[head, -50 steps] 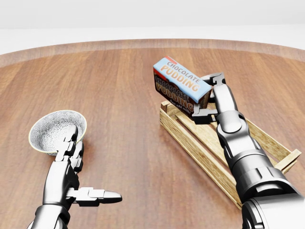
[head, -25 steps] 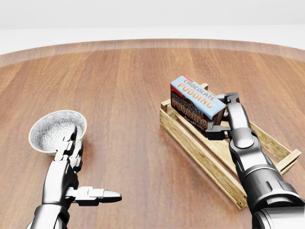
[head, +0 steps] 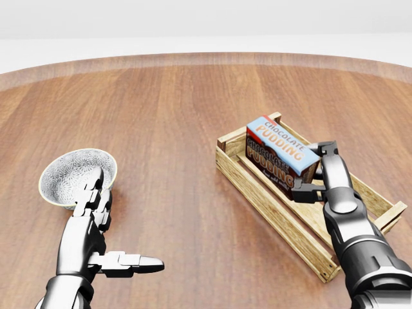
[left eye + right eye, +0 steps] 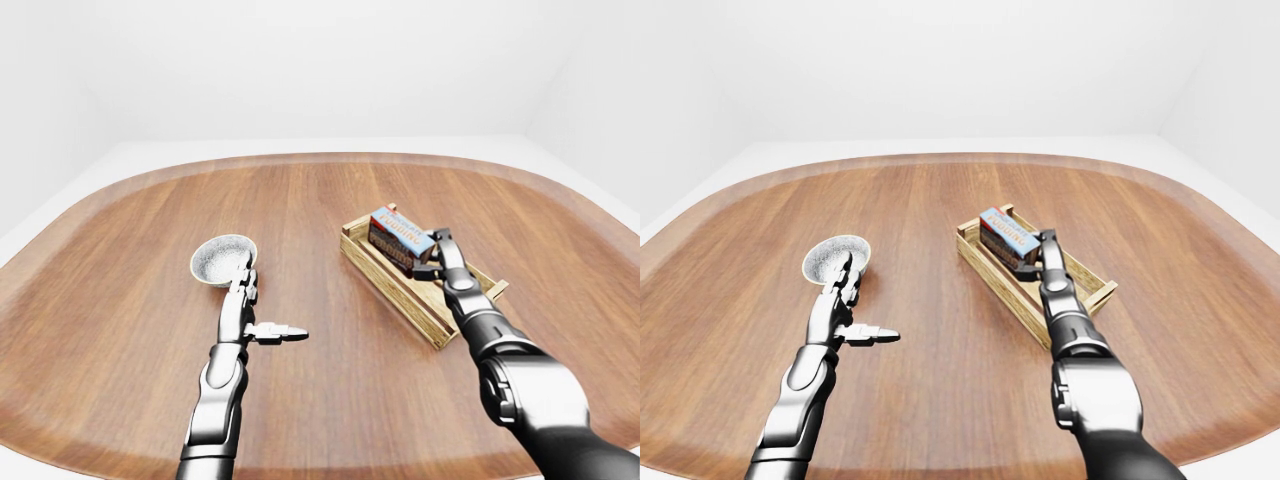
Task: Pick up the chocolate pudding and put it in the tray.
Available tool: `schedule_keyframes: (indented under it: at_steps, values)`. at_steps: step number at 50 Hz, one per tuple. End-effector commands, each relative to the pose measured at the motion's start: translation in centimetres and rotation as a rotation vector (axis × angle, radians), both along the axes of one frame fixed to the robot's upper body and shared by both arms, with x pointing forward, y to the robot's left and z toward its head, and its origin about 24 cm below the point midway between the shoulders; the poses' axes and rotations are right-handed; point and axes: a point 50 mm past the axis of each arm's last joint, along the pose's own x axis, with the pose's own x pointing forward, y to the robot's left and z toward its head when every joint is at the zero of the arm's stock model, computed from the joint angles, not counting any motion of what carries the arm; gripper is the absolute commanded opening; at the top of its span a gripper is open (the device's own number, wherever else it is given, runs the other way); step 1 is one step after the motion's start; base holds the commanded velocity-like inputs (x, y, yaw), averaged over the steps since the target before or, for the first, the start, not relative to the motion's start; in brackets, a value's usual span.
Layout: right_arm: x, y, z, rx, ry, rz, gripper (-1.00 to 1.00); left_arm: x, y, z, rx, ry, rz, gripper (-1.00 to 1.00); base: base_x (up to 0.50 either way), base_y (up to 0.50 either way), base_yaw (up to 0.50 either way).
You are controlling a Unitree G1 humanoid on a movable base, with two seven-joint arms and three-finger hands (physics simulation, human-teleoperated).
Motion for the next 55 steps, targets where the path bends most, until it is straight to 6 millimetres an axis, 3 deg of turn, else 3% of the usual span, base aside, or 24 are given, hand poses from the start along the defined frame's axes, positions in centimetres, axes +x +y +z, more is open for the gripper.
schedule_keyframes:
  at_steps: [1,30,43,44,46,55]
  values:
    - [-0.3,-1.0,-0.1,0.038,-0.009,-0.055,-1.0,-0.1,0.1,0.1,-0.035,-0.004,-0.009,1.0,0.0,0.0,0.0]
    - [-2.1,-3.1,-1.9,0.059,0.046,-0.121,-1.0,-0.1,0.1,0.1,-0.036,-0.005,-0.008,1.0,0.0,0.0,0.0]
    - [-3.1,-3.5,-3.2,0.057,0.086,-0.137,-1.0,-0.1,0.1,0.1,-0.035,-0.005,-0.008,1.0,0.0,0.0,0.0]
    - [-3.8,-3.5,-4.2,0.054,0.118,-0.147,-1.0,-0.1,0.1,0.1,-0.036,-0.005,-0.008,1.0,0.0,0.0,0.0]
    - [-3.3,-3.6,-3.5,0.057,0.096,-0.141,-1.0,-0.1,0.1,0.1,-0.035,-0.005,-0.008,1.0,0.0,0.0,0.0]
    - [-4.0,-3.9,-4.3,0.061,0.123,-0.154,-1.0,-0.1,0.1,0.1,-0.035,-0.005,-0.008,1.0,0.0,0.0,0.0]
